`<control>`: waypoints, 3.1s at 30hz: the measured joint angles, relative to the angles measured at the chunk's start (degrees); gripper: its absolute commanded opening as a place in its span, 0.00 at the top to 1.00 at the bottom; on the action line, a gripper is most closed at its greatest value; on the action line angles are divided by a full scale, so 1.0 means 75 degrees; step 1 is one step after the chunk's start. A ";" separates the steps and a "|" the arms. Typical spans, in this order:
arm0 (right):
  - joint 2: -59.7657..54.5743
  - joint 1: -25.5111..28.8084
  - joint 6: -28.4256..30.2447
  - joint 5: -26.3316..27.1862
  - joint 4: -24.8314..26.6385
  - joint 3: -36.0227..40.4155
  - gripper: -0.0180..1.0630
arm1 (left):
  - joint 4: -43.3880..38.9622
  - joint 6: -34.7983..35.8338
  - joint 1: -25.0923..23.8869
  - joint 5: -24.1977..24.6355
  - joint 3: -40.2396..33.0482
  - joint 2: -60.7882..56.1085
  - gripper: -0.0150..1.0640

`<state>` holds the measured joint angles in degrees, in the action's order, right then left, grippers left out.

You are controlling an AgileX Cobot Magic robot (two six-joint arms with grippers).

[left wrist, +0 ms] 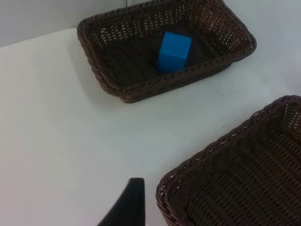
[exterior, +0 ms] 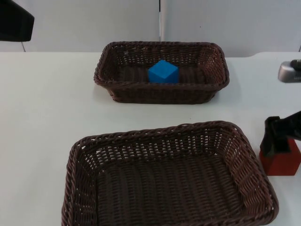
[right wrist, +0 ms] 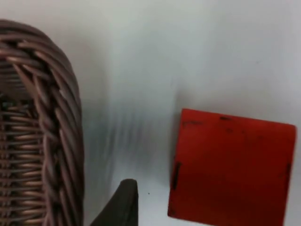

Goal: Pick up one cube with the left hand and place it into the upper basket. Pick up one cube with the right hand and place it into the lower basket.

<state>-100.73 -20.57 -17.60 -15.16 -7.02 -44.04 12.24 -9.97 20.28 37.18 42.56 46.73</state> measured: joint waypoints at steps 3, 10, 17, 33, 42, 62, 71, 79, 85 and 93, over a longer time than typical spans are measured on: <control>-0.0258 0.0000 0.0000 0.0161 0.0000 -0.0005 0.01 | 0.0000 0.0000 0.0000 0.0000 0.0000 0.0000 0.07; -0.0632 0.0000 0.0000 0.0513 0.0000 -0.0005 0.06 | 0.0000 0.0000 0.0000 0.0000 0.0000 0.0000 0.07; -0.0837 0.0000 0.0000 0.0866 0.0000 -0.0005 0.10 | 0.0000 0.0000 0.0000 0.0000 0.0000 0.0000 0.07; -0.0885 0.0000 -0.0084 0.1208 0.0000 -0.0005 0.64 | 0.0000 0.0000 0.0000 0.0000 0.0000 0.0000 0.07; -0.0537 0.0000 -0.0084 0.0898 0.0000 -0.0005 0.99 | 0.0000 0.0000 0.0000 0.0000 0.0000 0.0000 0.07; 0.3382 0.0000 -0.0042 -0.0658 0.0000 -0.0005 0.99 | 0.0000 0.0000 0.0000 0.0000 0.0000 0.0000 0.07; 0.3409 0.0000 0.0309 -0.0822 -0.0014 -0.0005 0.99 | 0.0000 0.0000 0.0000 0.0000 0.0000 0.0000 0.07; 0.3409 0.0000 0.0473 -0.0869 -0.0014 -0.0005 0.99 | 0.0000 0.0000 0.0000 0.0000 0.0000 0.0000 0.07; 0.3421 0.0000 0.0485 -0.1154 -0.0014 -0.0005 0.99 | 0.0000 0.0000 0.0000 0.0000 0.0000 0.0000 0.07; 0.3421 0.0000 0.0485 -0.1512 0.0053 -0.0005 0.99 | 0.0000 0.0000 0.0000 0.0000 0.0000 0.0000 0.07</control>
<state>-75.07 -20.57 -13.96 -26.50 -6.62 -44.08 12.24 -9.97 20.28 37.18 42.56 46.73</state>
